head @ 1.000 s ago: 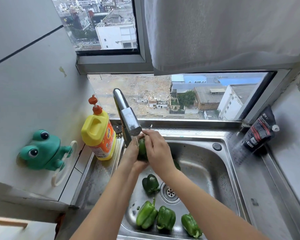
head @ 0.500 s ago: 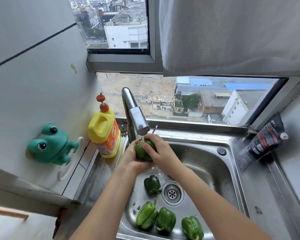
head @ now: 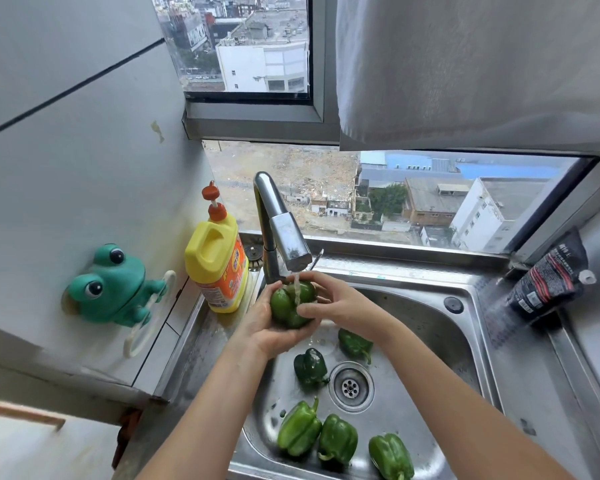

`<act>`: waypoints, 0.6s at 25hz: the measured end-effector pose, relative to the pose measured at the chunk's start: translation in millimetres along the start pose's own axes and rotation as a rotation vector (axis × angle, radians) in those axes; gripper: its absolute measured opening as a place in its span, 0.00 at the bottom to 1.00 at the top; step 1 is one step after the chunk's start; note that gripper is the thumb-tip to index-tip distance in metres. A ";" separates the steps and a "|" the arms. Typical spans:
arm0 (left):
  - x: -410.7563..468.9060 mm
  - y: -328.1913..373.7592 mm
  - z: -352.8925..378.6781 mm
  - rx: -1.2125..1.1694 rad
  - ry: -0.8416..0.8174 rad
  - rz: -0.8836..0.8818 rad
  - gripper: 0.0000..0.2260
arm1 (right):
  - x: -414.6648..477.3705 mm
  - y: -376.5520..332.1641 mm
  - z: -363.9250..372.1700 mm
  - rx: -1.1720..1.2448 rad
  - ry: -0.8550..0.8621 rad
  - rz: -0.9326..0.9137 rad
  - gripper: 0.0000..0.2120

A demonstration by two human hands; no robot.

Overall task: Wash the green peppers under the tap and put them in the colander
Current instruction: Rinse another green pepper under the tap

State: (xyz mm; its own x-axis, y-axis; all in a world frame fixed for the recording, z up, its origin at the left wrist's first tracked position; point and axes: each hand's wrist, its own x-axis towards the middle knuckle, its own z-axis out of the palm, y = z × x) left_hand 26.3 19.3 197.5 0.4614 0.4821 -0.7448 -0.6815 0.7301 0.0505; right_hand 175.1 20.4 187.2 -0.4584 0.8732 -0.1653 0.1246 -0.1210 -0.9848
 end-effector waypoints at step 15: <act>8.6 -7.4 -50.1 0.447 -0.031 0.105 0.19 | 82.0 42.1 -59.3 -0.138 0.390 0.365 0.29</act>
State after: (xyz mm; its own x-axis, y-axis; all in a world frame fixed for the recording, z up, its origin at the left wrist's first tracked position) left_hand 6.9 -6.2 157.3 0.4238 0.5741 -0.7006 -0.4163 0.8104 0.4122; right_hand 194.9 114.9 135.4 -0.0071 0.8993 -0.4373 0.3403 -0.4090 -0.8467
